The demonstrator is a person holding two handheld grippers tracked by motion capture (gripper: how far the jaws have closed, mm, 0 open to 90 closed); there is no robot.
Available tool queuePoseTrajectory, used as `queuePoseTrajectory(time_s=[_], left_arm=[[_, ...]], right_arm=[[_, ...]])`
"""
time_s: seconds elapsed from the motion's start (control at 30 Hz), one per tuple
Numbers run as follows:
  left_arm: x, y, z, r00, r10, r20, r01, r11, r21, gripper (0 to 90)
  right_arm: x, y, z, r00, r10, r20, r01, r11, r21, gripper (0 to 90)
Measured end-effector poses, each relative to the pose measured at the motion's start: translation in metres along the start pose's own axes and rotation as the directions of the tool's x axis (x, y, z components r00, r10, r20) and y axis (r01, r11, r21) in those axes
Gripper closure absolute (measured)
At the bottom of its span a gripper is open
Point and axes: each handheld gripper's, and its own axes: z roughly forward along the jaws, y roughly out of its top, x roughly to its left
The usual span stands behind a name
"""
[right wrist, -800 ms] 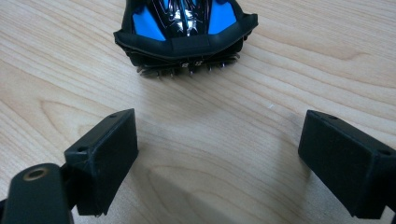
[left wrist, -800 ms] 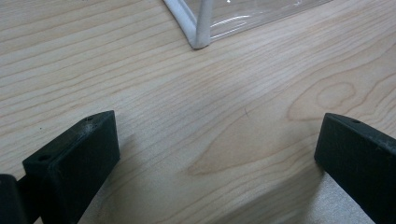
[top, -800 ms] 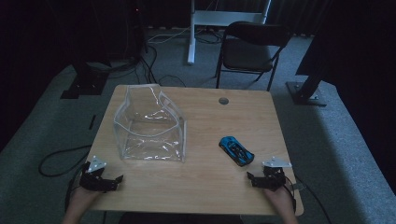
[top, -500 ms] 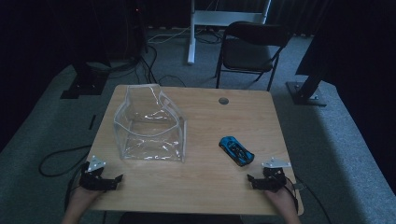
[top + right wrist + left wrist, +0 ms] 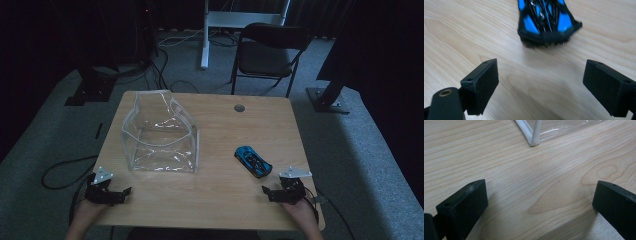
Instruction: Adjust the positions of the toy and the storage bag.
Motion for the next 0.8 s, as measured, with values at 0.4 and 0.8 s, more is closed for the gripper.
queuePoseTrajectory(time_s=[0.4,0.8], left_arm=[[0.002,0.001,0.001,1.0,0.006,0.003,-0.006,1.0,0.001,0.4],[0.002,0.001,0.001,1.0,0.006,0.003,-0.006,1.0,0.002,0.4]], right_arm=[[0.0,0.031,0.004,0.9976,-0.042,-0.055,0.04,0.9983,-0.044,12.4],[-0.01,0.061,0.026,0.9967,-0.034,-0.073,0.03,0.9982,-0.052,11.1]])
